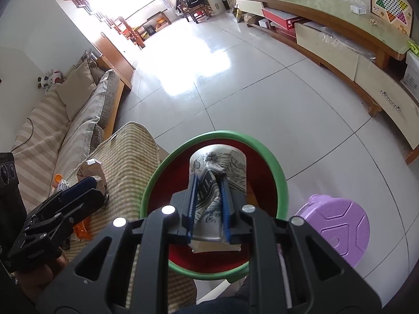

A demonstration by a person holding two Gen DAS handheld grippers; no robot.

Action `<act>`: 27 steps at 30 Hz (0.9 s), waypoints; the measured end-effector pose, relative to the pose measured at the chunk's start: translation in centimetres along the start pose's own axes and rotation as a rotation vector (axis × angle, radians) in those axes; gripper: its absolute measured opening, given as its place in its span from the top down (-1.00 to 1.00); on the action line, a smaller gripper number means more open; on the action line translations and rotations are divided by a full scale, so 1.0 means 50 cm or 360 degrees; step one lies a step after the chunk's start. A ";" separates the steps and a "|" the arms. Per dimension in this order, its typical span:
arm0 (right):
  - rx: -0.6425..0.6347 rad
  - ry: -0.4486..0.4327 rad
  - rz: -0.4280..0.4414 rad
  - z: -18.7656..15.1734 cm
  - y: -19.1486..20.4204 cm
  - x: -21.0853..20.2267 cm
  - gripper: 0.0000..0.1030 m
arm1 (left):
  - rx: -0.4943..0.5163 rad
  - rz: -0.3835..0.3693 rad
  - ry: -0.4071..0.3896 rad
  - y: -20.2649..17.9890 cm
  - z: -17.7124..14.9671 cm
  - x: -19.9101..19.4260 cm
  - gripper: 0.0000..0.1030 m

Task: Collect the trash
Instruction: 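Carry both items over the red bin and open both grippers to drop them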

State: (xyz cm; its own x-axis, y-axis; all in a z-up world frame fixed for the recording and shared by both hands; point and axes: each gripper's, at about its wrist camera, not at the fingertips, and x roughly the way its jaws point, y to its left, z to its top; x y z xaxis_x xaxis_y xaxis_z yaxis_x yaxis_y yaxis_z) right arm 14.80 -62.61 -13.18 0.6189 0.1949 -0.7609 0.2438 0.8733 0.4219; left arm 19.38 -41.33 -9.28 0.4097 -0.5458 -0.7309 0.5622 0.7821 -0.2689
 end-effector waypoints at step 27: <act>-0.0503 -0.0489 -0.0274 -0.073 0.244 -0.172 -0.91 | 0.0129 0.0503 -0.0382 0.084 -0.058 -0.298 -0.84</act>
State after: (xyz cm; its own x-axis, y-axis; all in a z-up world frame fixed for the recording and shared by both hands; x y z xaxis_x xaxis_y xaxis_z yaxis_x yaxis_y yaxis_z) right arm 9.71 -52.02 -3.28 0.7933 -0.0640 -0.6054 0.1522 0.9837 0.0954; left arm 13.52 -29.04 -1.34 0.7221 -0.3443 -0.6000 0.4326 0.9016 0.0033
